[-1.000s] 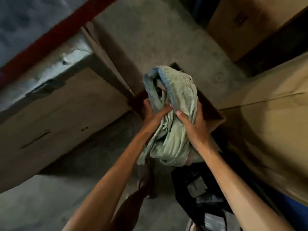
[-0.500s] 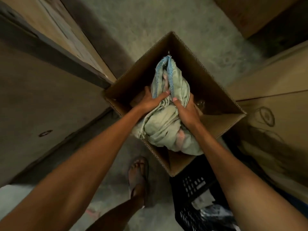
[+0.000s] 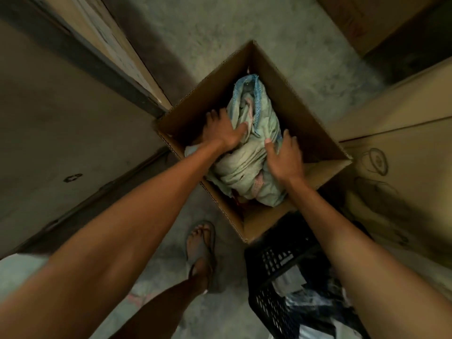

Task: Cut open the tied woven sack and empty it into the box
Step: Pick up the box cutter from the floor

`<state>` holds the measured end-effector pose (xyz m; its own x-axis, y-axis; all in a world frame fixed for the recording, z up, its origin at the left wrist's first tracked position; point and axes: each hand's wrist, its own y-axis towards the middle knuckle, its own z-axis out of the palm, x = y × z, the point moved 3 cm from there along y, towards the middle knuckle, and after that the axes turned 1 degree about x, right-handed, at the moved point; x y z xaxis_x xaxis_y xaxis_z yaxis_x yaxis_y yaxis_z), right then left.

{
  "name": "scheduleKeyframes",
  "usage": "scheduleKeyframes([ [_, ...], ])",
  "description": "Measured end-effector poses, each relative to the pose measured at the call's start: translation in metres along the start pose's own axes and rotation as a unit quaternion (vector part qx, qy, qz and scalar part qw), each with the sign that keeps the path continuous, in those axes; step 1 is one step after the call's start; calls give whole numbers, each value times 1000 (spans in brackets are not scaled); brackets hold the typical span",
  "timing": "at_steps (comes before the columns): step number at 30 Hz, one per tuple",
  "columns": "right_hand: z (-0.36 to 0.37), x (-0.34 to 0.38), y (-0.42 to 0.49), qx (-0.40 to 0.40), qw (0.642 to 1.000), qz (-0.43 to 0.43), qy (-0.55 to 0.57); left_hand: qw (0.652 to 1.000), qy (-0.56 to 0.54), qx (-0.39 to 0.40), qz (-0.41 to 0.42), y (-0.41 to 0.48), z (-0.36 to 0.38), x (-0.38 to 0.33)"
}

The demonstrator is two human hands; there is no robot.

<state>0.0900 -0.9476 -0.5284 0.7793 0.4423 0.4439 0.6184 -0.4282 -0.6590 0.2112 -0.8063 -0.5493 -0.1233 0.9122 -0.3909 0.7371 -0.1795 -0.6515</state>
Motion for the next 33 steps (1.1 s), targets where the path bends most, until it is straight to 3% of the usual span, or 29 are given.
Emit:
scheduleKeyframes([
  [7,-59,39,-182,30,984,-98,-148,995,-85,-52,29,-203,-39,1],
  [14,-96,17,-426,87,950,-184,-238,980,-142,-89,-104,-507,-22,73],
  [20,-71,-41,-586,167,913,-223,-299,957,-165,-103,-215,-710,33,158],
  [26,4,-85,-639,223,877,-255,-341,939,-166,-130,-272,-773,86,246],
  [33,152,-148,-591,243,867,-230,-370,939,-170,-125,-273,-690,183,361],
])
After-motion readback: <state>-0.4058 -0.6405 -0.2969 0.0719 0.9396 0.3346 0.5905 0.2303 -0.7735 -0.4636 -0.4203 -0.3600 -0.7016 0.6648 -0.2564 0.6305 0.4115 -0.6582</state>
